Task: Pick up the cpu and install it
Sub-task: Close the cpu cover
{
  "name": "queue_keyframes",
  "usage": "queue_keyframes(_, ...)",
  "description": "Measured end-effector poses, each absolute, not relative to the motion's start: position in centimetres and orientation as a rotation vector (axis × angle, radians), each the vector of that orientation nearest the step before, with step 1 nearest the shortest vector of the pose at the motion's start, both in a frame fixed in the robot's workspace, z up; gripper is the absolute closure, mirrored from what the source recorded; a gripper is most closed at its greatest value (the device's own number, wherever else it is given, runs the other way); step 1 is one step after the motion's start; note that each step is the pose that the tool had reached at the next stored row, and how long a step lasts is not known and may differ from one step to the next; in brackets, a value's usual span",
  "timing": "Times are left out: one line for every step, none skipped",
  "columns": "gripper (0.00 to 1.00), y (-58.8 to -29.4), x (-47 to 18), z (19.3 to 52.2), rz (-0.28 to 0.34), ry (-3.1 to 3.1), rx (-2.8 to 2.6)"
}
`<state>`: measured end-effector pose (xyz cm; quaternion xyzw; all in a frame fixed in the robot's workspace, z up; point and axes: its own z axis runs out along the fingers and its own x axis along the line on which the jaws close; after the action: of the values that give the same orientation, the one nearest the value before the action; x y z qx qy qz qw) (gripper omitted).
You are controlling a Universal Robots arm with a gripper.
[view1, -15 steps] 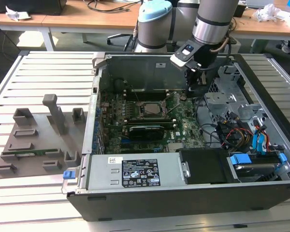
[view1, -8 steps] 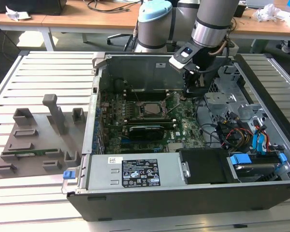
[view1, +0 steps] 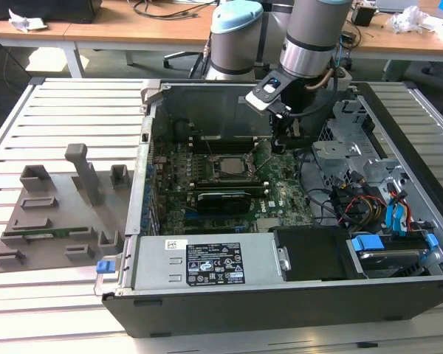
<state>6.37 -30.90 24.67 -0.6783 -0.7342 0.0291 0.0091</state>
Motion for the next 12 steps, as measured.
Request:
queue_keyframes(0.89,-30.9,6.2,24.7,0.091,-2.293,-2.119)
queue_keyframes(0.89,-30.9,6.1,24.7,0.091,-2.293,-2.119)
queue_keyframes(0.89,-30.9,6.0,24.7,0.091,-2.293,-2.119)
queue_keyframes(0.89,-30.9,5.8,24.7,0.091,-2.293,-2.119)
queue_keyframes(0.89,-30.9,5.8,24.7,0.091,-2.293,-2.119)
queue_keyframes(0.89,-30.9,5.7,24.7,0.091,-2.293,-2.119)
queue_keyframes(0.89,-30.9,5.6,24.7,0.091,-2.293,-2.119)
queue_keyframes(0.89,-30.9,5.5,24.7,0.091,-2.293,-2.119)
queue_keyframes(0.89,-30.9,5.4,24.7,0.091,-2.293,-2.119)
queue_keyframes(0.89,-30.9,5.3,24.7,0.091,-2.293,-2.119)
queue_keyframes(0.89,-30.9,5.2,24.7,0.091,-2.293,-2.119)
queue_keyframes(0.89,-30.9,5.1,24.7,0.091,-2.293,-2.119)
